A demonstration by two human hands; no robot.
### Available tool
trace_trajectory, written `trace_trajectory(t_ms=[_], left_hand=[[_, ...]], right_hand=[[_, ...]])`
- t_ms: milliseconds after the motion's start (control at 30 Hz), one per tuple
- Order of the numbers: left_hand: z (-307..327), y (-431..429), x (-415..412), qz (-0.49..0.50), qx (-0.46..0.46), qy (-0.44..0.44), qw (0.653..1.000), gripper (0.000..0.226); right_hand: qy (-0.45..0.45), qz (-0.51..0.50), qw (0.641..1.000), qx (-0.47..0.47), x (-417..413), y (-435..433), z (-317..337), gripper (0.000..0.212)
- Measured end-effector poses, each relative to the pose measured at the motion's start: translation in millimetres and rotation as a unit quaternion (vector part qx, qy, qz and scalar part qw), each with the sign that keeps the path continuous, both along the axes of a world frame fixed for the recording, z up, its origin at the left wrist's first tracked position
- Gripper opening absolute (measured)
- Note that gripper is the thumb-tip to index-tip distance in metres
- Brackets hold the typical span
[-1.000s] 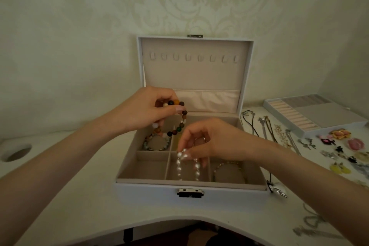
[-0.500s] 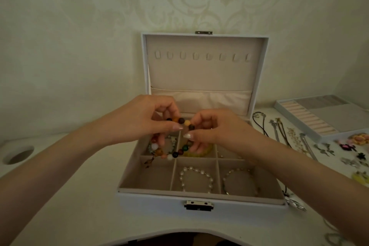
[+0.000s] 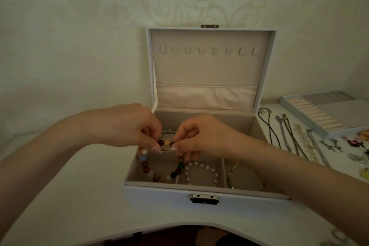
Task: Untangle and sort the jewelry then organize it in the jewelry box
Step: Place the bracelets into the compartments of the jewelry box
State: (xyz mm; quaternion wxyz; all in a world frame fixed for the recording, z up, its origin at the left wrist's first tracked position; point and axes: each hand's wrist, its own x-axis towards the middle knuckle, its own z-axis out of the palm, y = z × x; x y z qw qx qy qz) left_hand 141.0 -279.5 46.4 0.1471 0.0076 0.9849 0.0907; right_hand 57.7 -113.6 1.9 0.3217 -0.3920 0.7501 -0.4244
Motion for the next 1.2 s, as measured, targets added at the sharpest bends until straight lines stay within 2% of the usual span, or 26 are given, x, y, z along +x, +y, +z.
trace_trajectory(t_ms=[67, 100, 200, 233, 433, 567, 633, 700, 767, 867, 933, 1033, 1200], left_hand=[[3.3, -1.0, 0.5, -0.004, 0.003, -0.018, 1.0, 0.016], [4.4, -1.0, 0.4, -0.006, -0.006, -0.025, 1.0, 0.016], [4.5, 1.7, -1.5, 0.001, -0.072, -0.014, 0.997, 0.022], [3.8, 2.8, -2.4, 0.006, -0.083, -0.002, 0.997, 0.025], [-1.8, 9.4, -10.7, 0.031, -0.048, 0.146, 0.988, 0.014], [-4.8, 19.3, -18.6, 0.022, -0.045, 0.163, 0.985, 0.014], [-2.6, 24.9, -20.9, -0.001, -0.075, 0.139, 0.987, 0.01], [-0.9, 28.1, -19.8, -0.034, -0.124, 0.065, 0.99, 0.006], [-4.0, 29.1, -15.9, -0.051, -0.143, -0.021, 0.988, 0.018], [-13.8, 30.0, -8.3, -0.068, -0.147, -0.086, 0.983, 0.026], [-12.9, 30.2, -4.7, -0.071, -0.14, -0.08, 0.984, 0.029], [-0.6, 27.0, -4.5, -0.058, -0.132, -0.017, 0.989, 0.031], [-12.4, 34.2, -8.6, -0.076, -0.139, -0.104, 0.982, 0.029]], right_hand=[[-0.027, 0.007, 1.0, -0.002, 2.7, -0.8, 1.5, 0.005], [-0.002, 0.01, 1.0, 0.01, 3.6, -1.5, 1.3, 0.004], [0.183, 0.01, 0.981, 0.068, 3.8, -3.5, -1.3, 0.021], [0.212, 0.003, 0.975, 0.072, 2.8, -3.1, -1.2, 0.026], [0.191, -0.053, 0.98, 0.015, -11.9, 13.4, 4.3, 0.013], [0.179, -0.073, 0.981, -0.009, -20.0, 31.7, 8.9, 0.009], [0.2, -0.059, 0.978, -0.02, -19.9, 40.3, 10.1, 0.015], [0.219, -0.033, 0.975, -0.015, -16.2, 46.3, 9.7, 0.02], [0.226, -0.014, 0.974, -0.022, -12.2, 48.7, 7.9, 0.019], [0.228, -0.012, 0.973, -0.032, -10.4, 48.7, 6.1, 0.016], [0.229, -0.014, 0.973, -0.03, -11.4, 48.2, 5.1, 0.016], [0.229, -0.016, 0.973, -0.03, -12.5, 48.8, 5.5, 0.016], [0.222, -0.026, 0.974, -0.04, -17.3, 52.3, 5.9, 0.015]])
